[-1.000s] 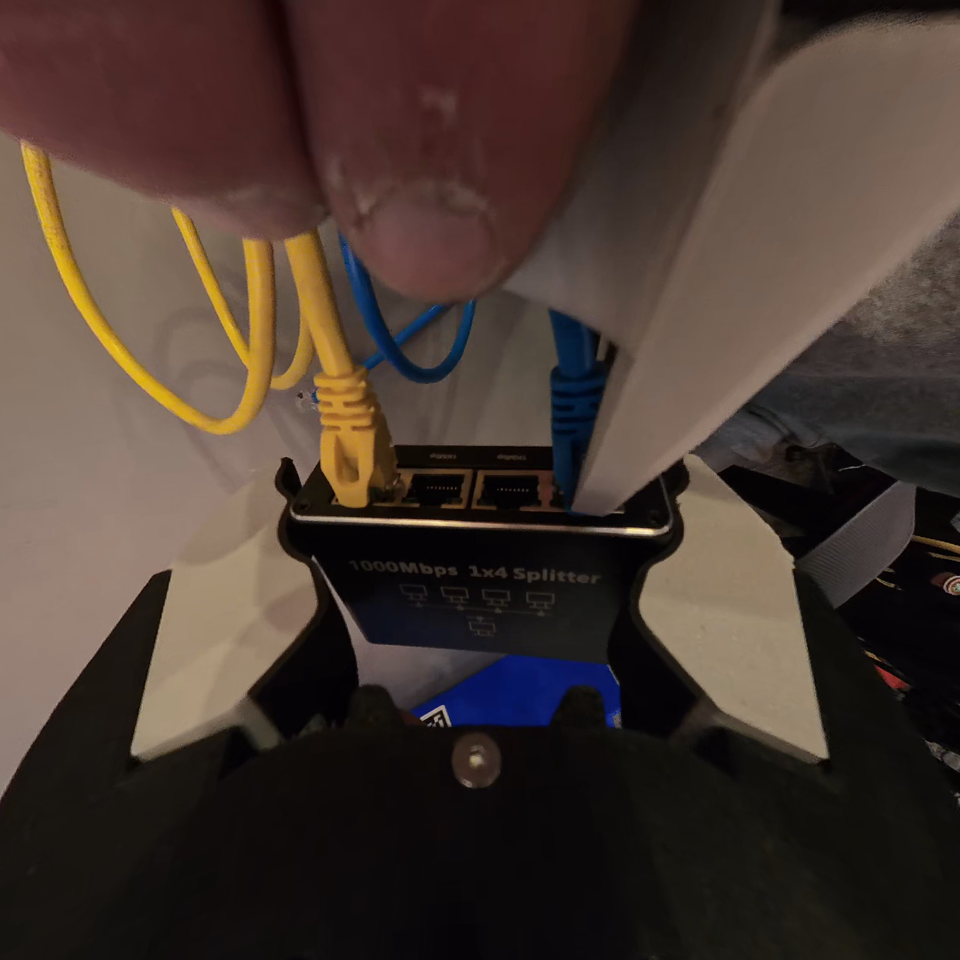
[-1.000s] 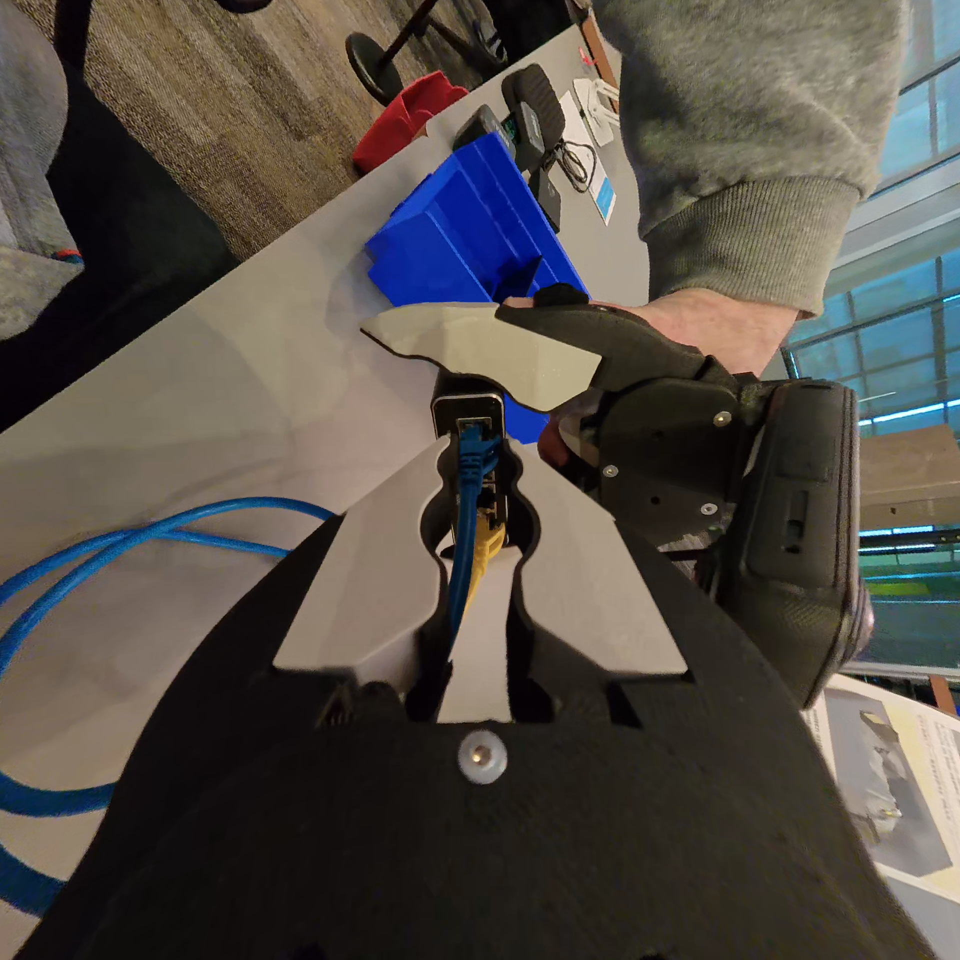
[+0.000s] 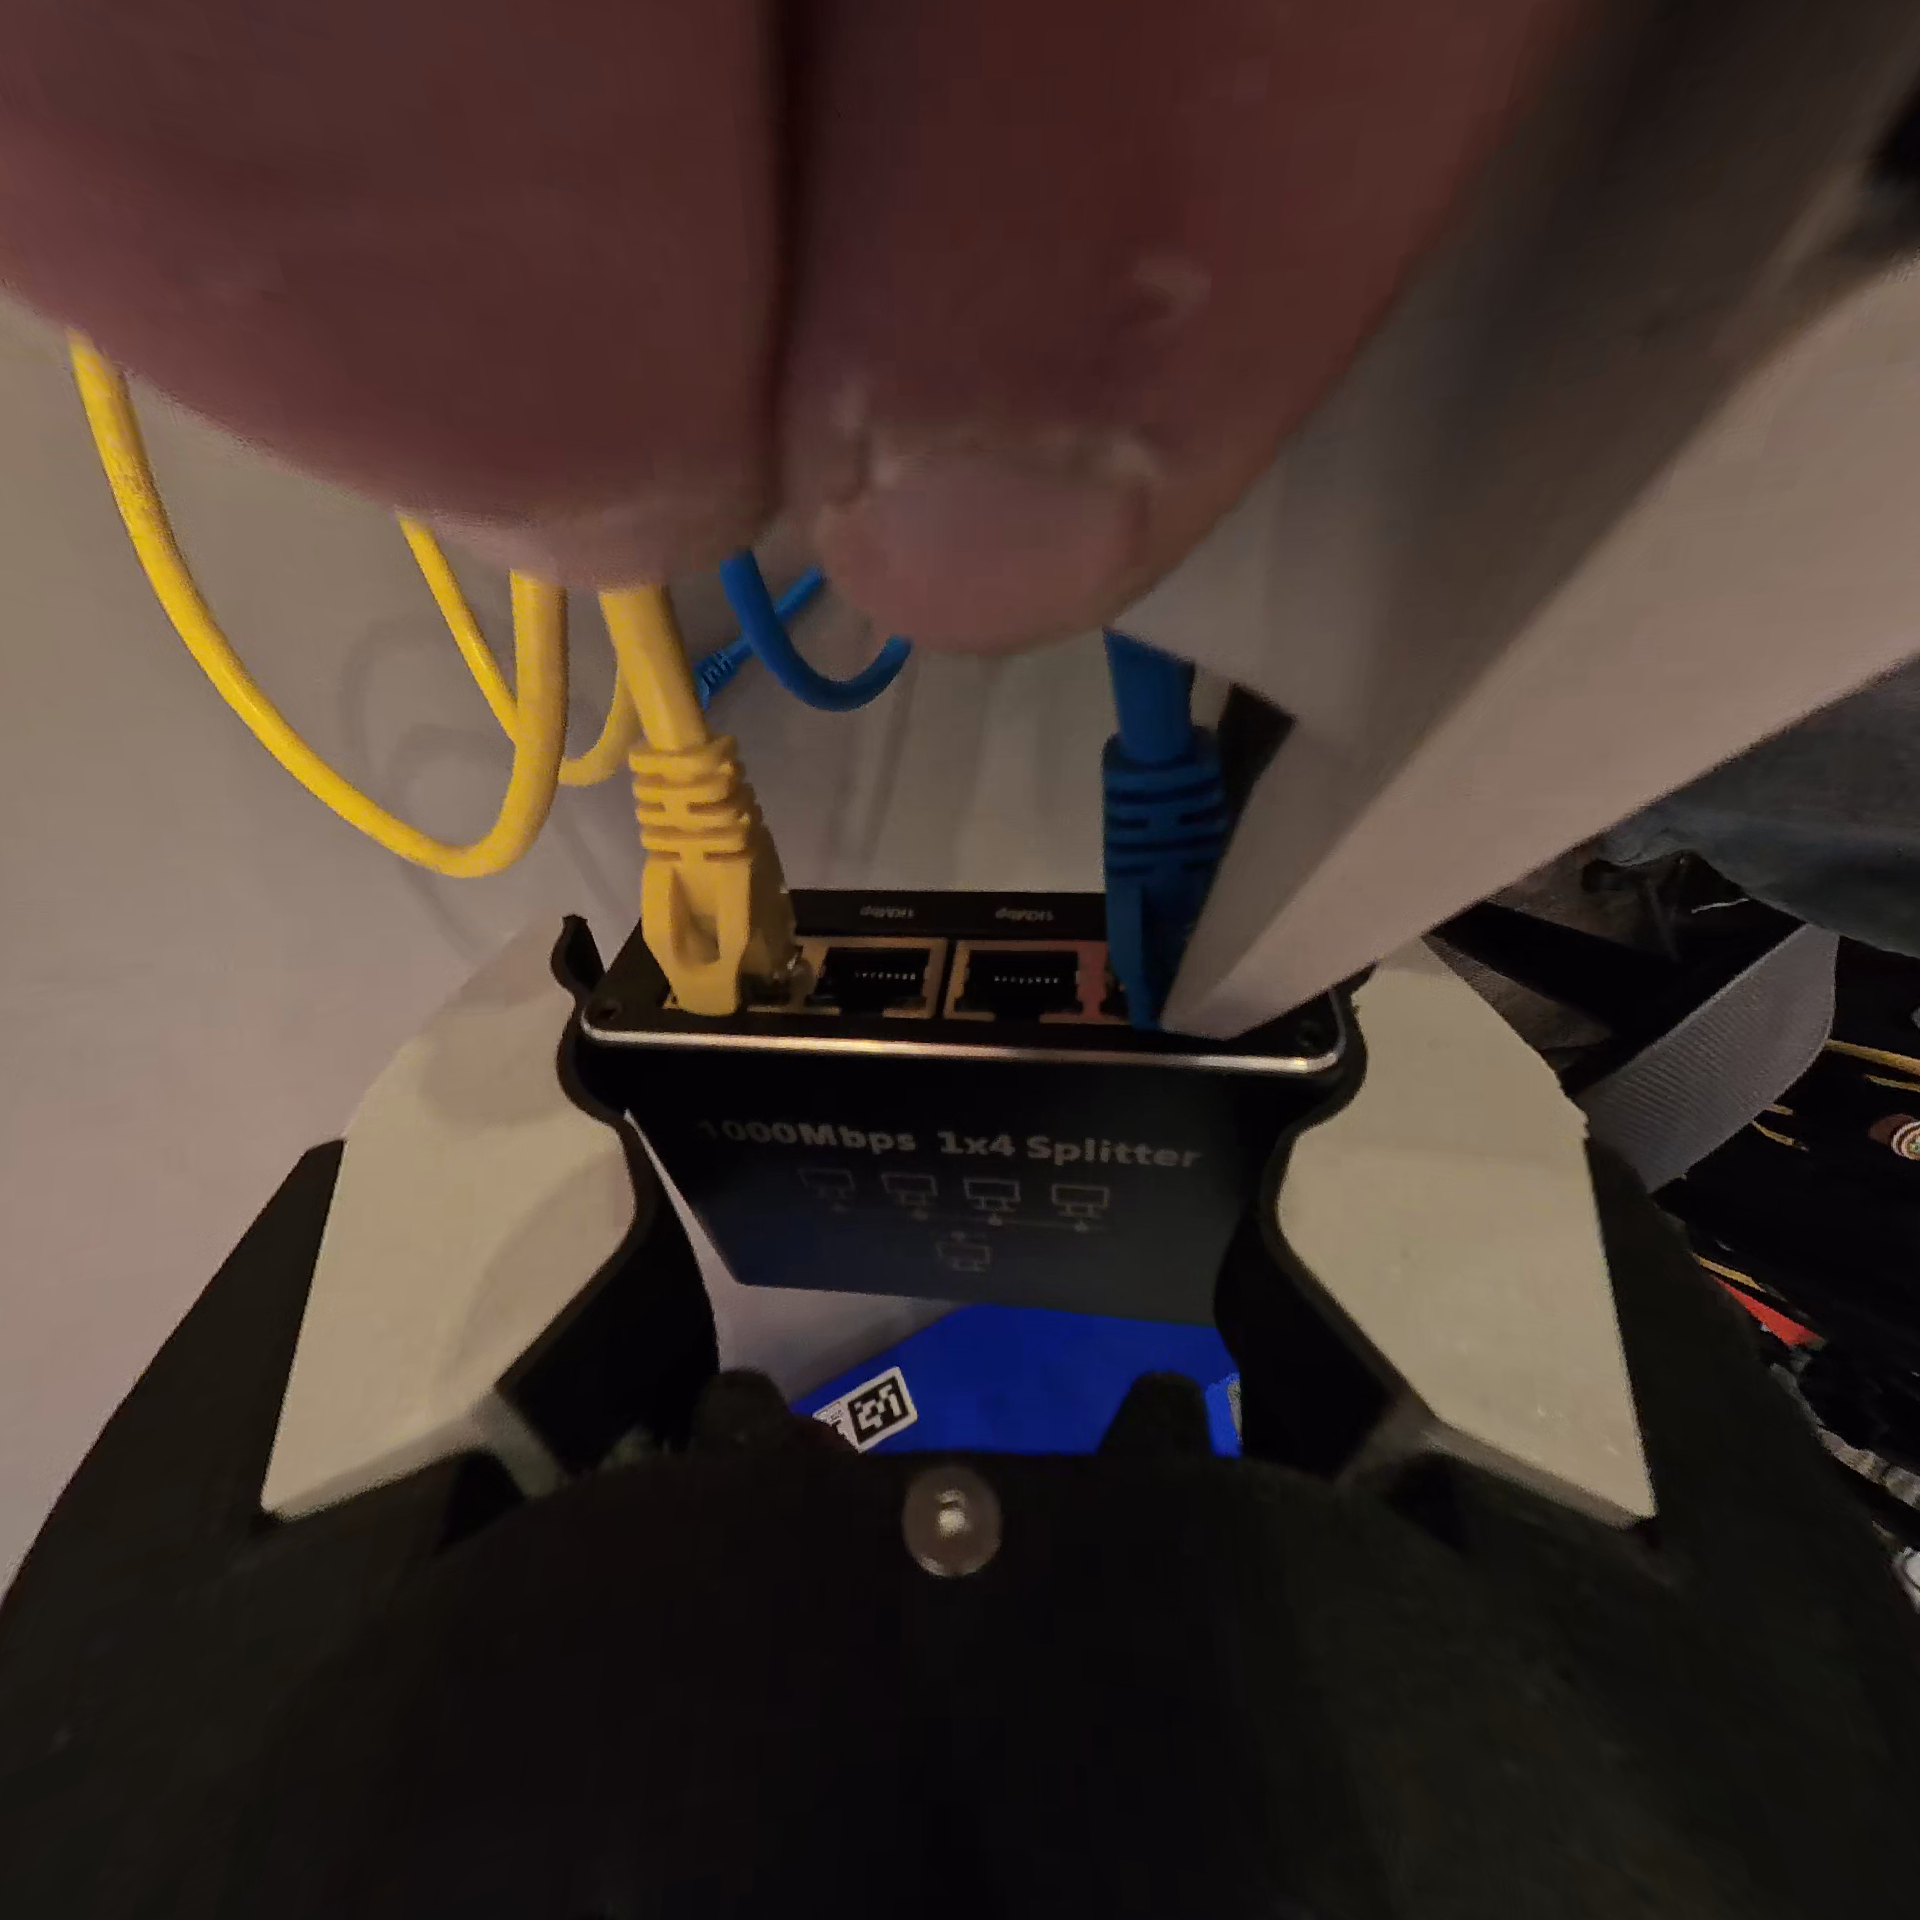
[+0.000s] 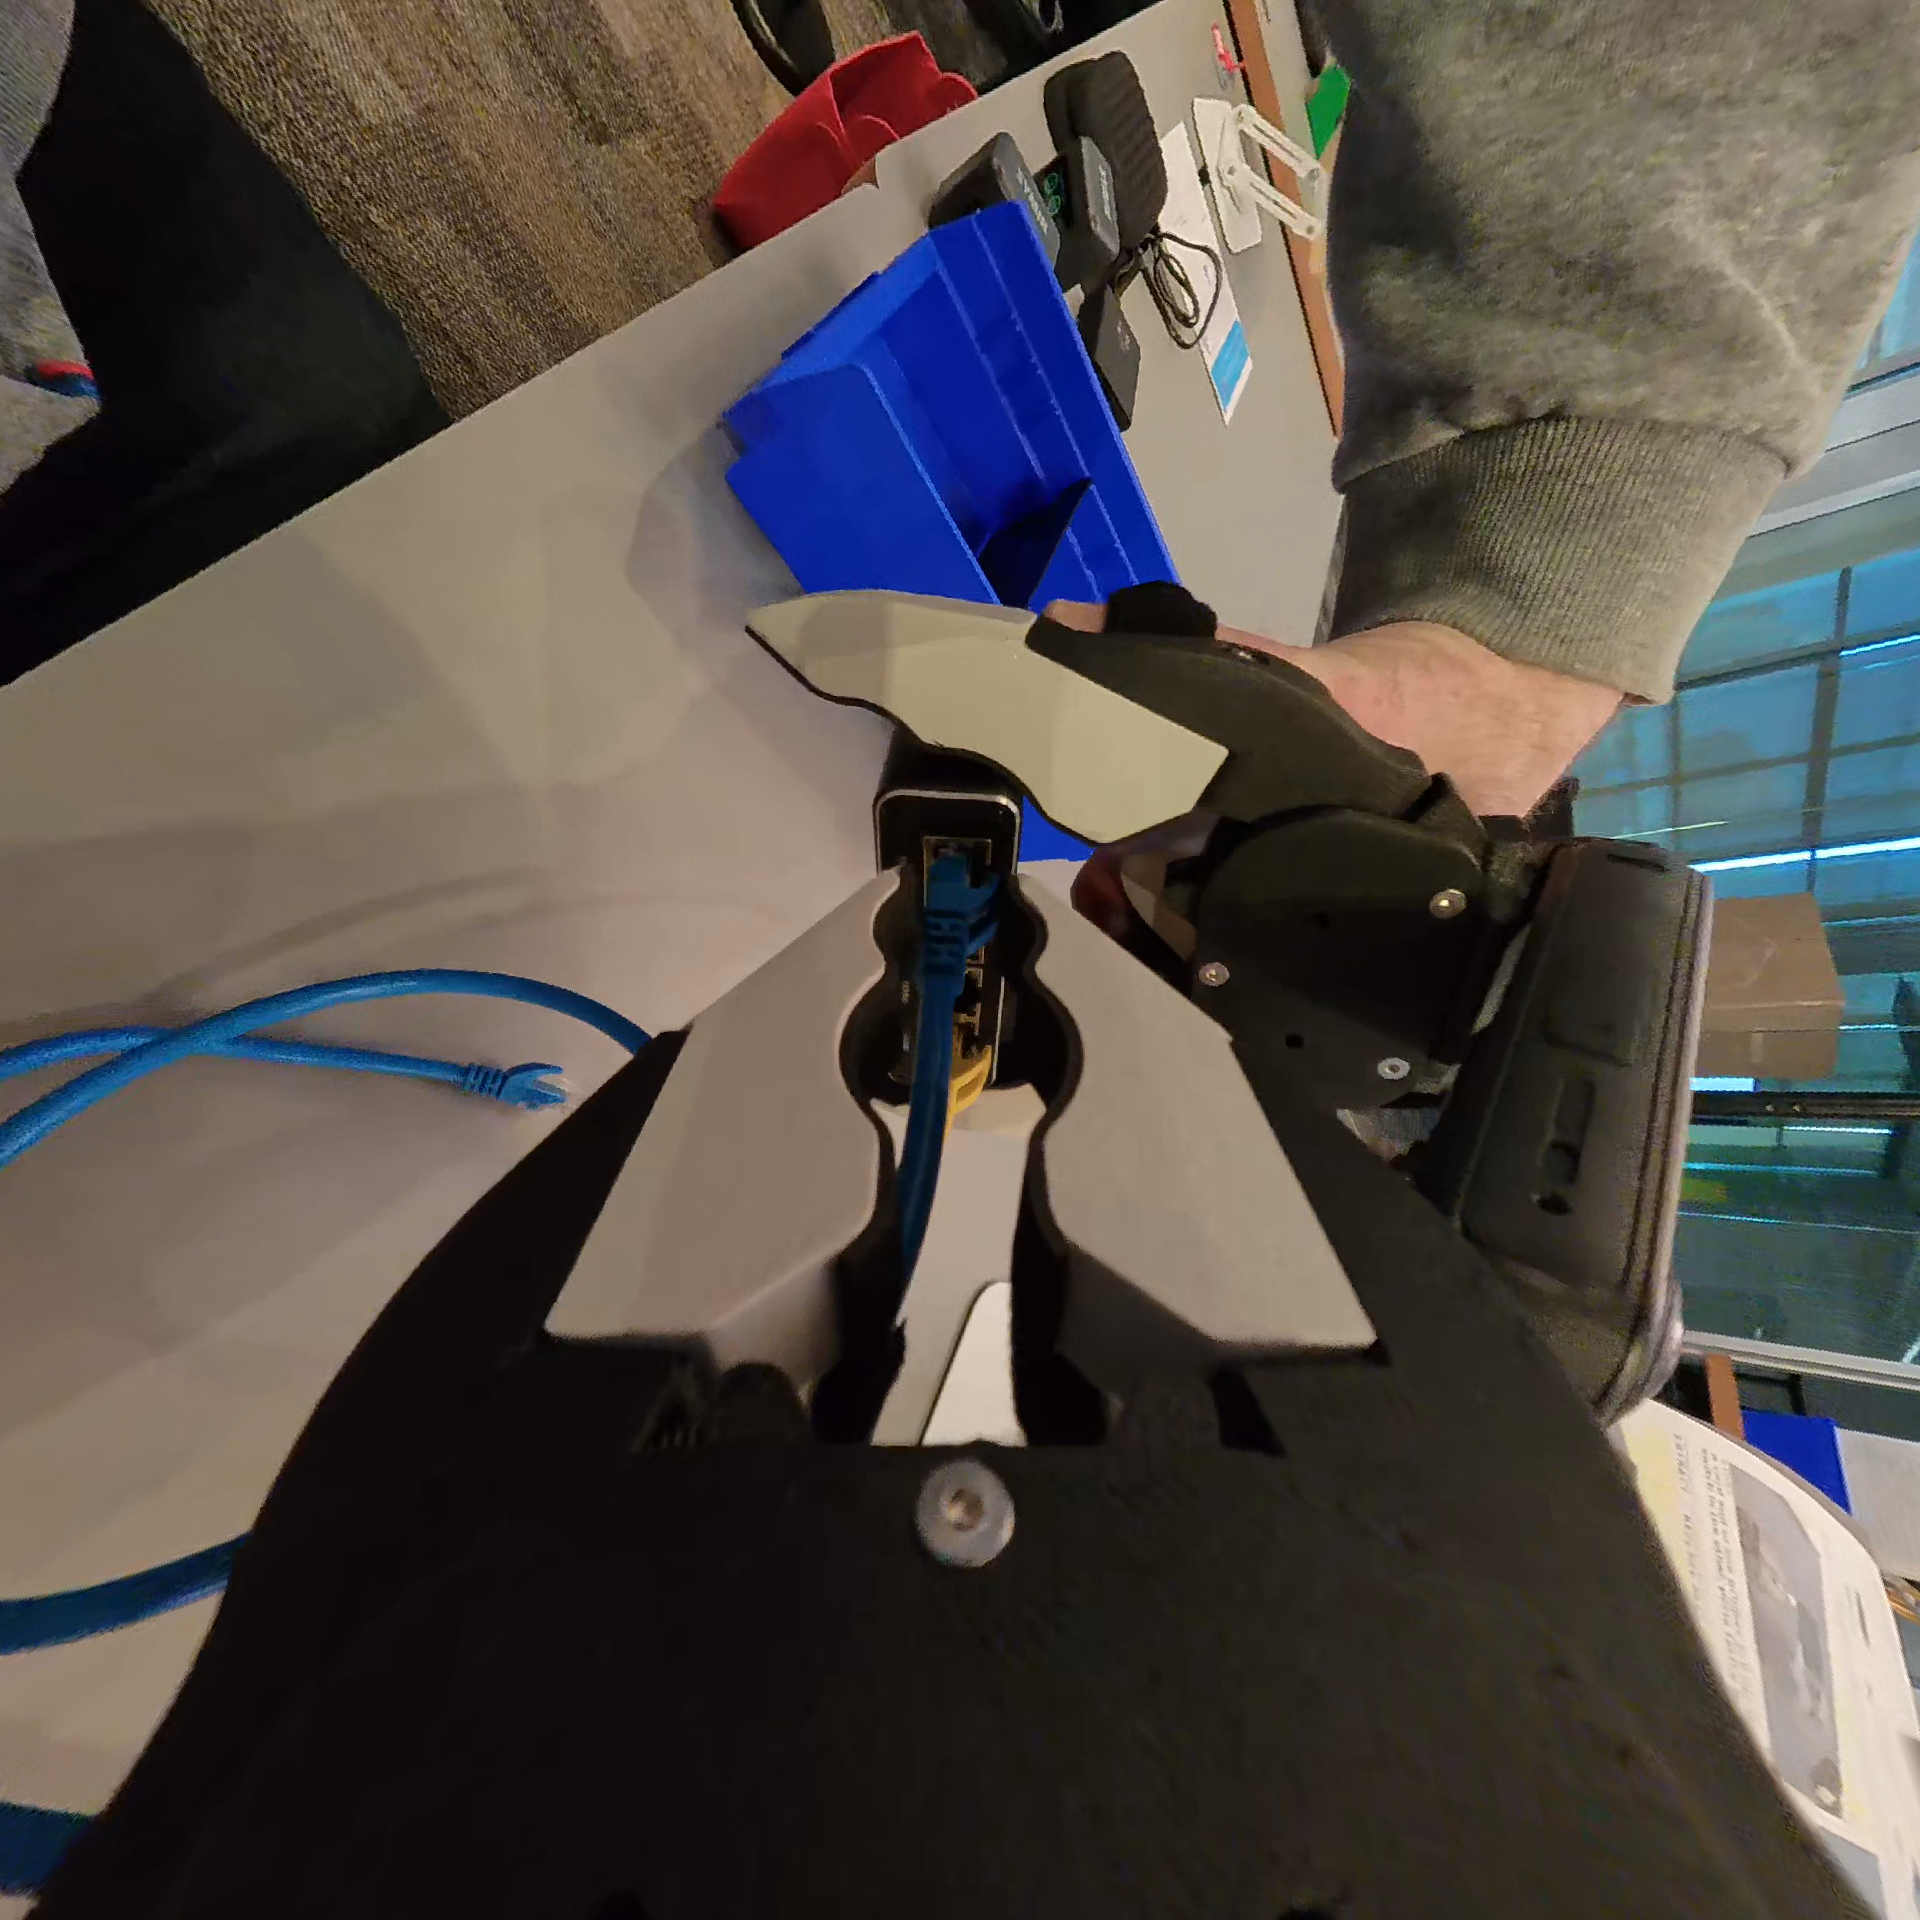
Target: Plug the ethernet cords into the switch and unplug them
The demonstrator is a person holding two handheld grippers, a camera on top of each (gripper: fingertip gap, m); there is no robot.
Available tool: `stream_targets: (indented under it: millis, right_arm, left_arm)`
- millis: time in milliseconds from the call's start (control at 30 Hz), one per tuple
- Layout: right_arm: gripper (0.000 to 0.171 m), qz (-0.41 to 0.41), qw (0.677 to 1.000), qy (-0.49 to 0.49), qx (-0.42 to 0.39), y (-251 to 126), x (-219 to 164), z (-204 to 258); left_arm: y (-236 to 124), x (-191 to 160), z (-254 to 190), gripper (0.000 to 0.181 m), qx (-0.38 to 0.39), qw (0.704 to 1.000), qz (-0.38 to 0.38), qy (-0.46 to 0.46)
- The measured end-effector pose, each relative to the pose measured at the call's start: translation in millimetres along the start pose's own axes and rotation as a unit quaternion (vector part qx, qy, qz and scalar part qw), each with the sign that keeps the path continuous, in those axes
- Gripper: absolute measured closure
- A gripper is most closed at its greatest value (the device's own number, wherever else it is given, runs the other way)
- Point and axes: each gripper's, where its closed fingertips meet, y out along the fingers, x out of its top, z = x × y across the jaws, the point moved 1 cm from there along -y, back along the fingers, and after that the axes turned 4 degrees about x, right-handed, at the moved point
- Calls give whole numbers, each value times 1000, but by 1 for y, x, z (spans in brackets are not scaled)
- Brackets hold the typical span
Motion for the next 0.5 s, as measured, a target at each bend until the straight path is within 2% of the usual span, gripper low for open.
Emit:
stream_targets:
  millis: [500]
  right_arm:
    - [160,33,999,-10,-21,-3,-3,-7]
  left_arm:
    - [-7,7,5,53,4,1000,-1,-4]
